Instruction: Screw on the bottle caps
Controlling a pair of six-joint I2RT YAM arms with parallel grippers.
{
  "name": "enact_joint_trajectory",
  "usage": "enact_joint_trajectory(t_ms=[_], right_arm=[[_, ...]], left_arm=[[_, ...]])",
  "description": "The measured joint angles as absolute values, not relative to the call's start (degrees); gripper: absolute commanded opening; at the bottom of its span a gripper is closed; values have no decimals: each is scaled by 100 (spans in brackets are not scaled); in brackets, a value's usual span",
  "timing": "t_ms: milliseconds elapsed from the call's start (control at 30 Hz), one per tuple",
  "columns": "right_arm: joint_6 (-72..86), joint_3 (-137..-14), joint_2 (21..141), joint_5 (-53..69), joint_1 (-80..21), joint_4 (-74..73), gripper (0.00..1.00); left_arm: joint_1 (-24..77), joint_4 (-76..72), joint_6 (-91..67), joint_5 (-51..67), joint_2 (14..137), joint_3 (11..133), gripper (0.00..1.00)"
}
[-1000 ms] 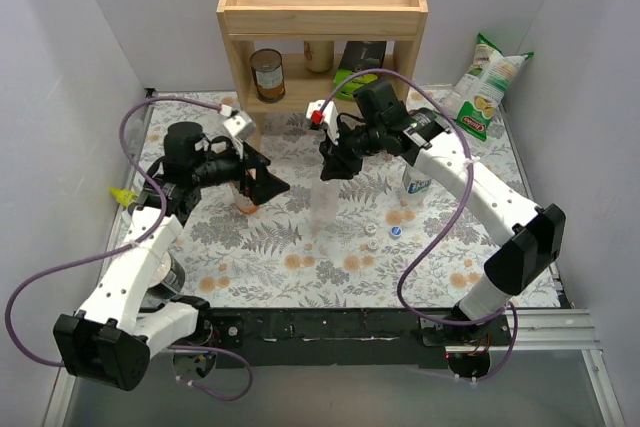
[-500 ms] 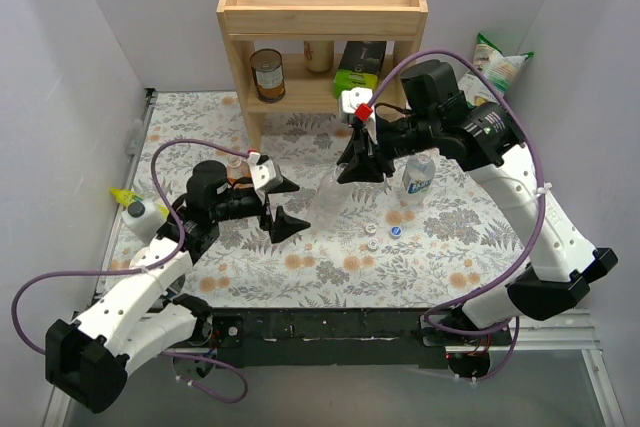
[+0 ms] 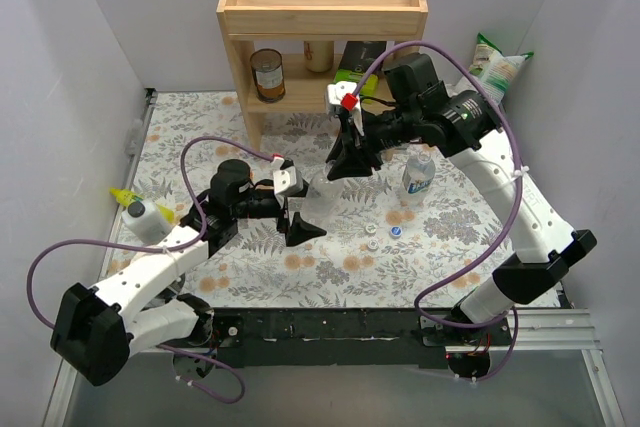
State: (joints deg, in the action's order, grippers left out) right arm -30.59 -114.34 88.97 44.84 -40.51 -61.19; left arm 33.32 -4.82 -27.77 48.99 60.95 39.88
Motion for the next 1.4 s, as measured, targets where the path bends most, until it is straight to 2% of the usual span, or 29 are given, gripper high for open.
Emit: enact_joint_trajectory(t_ms=[200,433,467,500,567,667,700,733,800,900,967,1100,1200,1300,1400], right_arm=[[-3024,-11434,8914,4692,-4053,-6112,1],[-3028,-11351,8897,4733,-4058,-6001,1],[-3026,-11308,8890,4733,-4058,-5966,8],[-3028,-11249,8873,4727,-4053,-5931,24],[-3017,-11128,8844,4718,-4051,-5852,80],[-2936,-11080,8774,4458,-4049,-5898,94],[-2919,-11080,8737,4333,-4045,-5905,98],[-2917,-11080,8676,4195,-4023,-5918,99],[-2912,-11078,8512,3966,-3900,-5946,98],[-3015,-10925,8034,3671,-3592,-5887,98],[-3210,-10615,7653,3553,-3452,-5881,93],[-3913,-9684,7295,3607,-3258,-6121,72],[-4357,-9098,7658,3610,-2965,-6423,75],[-4910,-8082,8217,3363,-2744,-6132,77],[-5511,-7070,8270,2941,-2672,-5905,70]], left_arm=[[3363,-663,-2849,4947,6265,3990,88],[3400,-784,-2904,5054,6423,3992,65],[3400,-801,-2915,5065,6429,3990,60],[3404,-819,-2917,5074,6431,3990,54],[3415,-814,-2932,5100,6431,3990,47],[3424,-829,-2939,5074,6445,3990,40],[3424,-840,-2921,5052,6429,3990,26],[3424,-829,-2886,5009,6407,3990,15],[3424,-766,-2810,4890,6353,3990,0],[3424,-631,-2685,4617,6217,3988,0],[3424,-554,-2630,4418,6084,3988,0],[3400,-388,-2626,3981,5798,3997,0],[3332,-209,-2856,3695,5701,4141,0],[3162,36,-3024,3570,5699,4449,0],[3013,189,-3098,3507,5677,4674,0]])
